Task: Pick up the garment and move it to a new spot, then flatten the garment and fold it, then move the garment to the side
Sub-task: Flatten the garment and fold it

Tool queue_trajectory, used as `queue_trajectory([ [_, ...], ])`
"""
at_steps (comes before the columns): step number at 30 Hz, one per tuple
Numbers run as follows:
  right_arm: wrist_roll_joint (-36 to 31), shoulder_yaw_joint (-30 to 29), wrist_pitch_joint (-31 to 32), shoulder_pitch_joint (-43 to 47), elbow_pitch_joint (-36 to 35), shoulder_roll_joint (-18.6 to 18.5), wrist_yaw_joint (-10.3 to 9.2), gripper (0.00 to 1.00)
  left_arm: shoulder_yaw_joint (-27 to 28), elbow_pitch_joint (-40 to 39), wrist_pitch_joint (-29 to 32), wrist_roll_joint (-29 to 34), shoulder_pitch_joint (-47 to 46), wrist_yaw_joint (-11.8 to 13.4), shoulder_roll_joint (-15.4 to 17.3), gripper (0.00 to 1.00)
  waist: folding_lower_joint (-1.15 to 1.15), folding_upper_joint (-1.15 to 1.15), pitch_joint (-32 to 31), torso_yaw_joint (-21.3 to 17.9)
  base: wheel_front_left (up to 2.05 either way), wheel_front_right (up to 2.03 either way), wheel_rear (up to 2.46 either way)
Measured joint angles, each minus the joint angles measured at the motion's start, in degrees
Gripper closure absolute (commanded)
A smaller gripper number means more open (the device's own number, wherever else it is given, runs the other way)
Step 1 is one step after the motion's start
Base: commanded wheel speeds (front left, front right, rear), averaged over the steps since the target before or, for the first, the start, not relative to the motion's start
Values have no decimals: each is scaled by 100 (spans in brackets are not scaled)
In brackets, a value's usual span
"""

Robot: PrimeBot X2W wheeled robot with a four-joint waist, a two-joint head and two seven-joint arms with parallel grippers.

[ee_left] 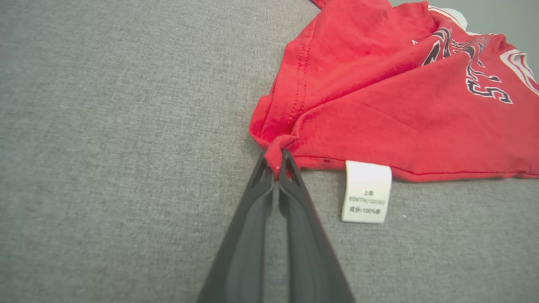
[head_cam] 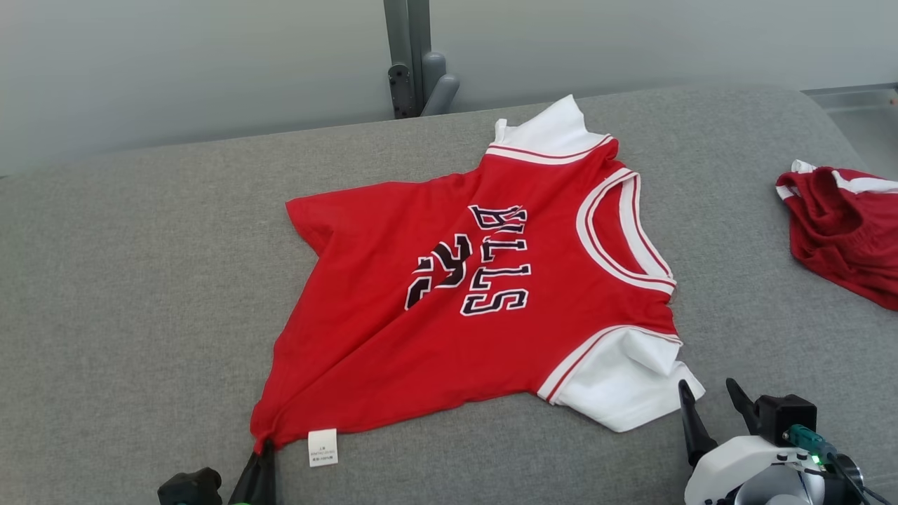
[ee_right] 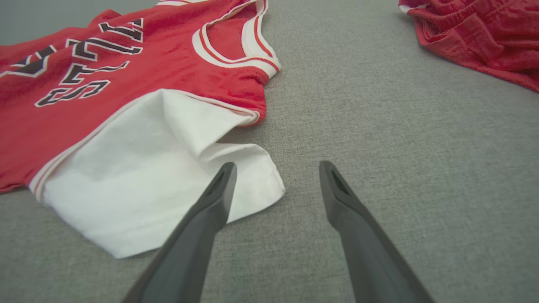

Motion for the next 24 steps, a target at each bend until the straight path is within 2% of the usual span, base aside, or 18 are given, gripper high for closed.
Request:
queue_trajectory([
  [9,105,-2,-1,-425,889,64,0,0,-178,-73,0,5,-8,-9,1,100,0,0,63,127,0,0,0],
  [10,98,48,-1,-526,993,62,0,15,-192,-71,0,3,-10,-9,0,100,0,0,66,146,0,0,0],
  [11,99,59,-1,-552,1028,64,0,66,-193,-71,0,-2,-13,-9,1,100,0,0,63,151,0,0,0],
  [12,100,76,-2,-570,1058,65,0,100,-203,-71,0,-3,-14,-9,2,100,0,0,55,153,0,0,0],
  [17,316,108,0,-537,896,81,0,100,-142,-232,1,51,0,-9,-4,100,0,0,-54,141,0,0,0],
  [24,1388,-218,-1,-360,-827,94,0,100,194,-1370,0,246,5,-12,-1,100,0,0,-375,109,0,0,0],
])
